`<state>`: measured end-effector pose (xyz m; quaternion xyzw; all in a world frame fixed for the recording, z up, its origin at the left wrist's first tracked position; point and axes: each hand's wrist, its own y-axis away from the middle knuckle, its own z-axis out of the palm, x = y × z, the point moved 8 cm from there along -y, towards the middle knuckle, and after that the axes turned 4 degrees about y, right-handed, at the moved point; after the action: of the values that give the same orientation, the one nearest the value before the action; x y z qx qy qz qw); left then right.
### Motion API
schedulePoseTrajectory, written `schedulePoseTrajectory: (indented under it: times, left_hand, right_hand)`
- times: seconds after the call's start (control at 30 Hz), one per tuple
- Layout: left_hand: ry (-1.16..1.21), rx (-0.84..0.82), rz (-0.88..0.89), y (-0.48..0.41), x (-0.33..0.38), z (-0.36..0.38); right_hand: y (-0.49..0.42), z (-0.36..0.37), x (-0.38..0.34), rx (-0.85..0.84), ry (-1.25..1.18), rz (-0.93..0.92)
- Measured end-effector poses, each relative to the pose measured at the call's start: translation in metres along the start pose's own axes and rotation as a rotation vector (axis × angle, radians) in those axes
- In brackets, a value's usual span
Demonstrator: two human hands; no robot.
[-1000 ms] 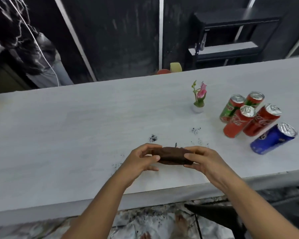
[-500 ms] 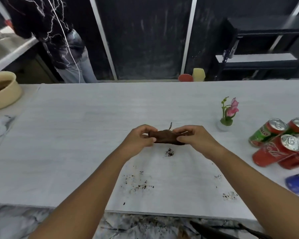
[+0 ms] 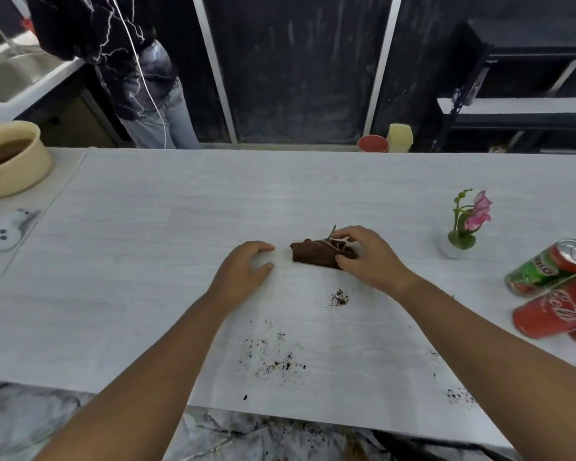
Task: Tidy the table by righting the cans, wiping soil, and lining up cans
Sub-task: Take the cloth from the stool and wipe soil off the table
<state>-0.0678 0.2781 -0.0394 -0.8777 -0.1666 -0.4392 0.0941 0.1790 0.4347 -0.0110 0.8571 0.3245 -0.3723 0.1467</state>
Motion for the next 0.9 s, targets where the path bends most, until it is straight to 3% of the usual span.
schedulePoseTrajectory:
  times: [0.17,0.3,0.5,0.73,0.9]
  left_hand:
    - [-0.279,0.044,0.127,0.054,-0.029,-0.036]
    - [-0.416,0.043,0.157,0.091,-0.041,-0.047]
    - [-0.395,0.172,0.131,0.108,-0.05,-0.055]
    - [-0.397,0.184,0.17,0.103,-0.056,-0.057]
    - [-0.384,0.189,0.156,0.103,-0.054,-0.057]
  right_hand:
    - [-0.017,0.027,-0.02,-0.101,0.176,-0.092]
    - [-0.02,0.034,-0.013,-0.073,0.21,-0.062]
    - [0.027,0.036,-0.017,-0.019,0.257,-0.109]
    - [0.128,0.054,-0.039,-0.024,0.259,-0.174]
    - [0.141,0.049,-0.037,-0.072,0.132,-0.068]
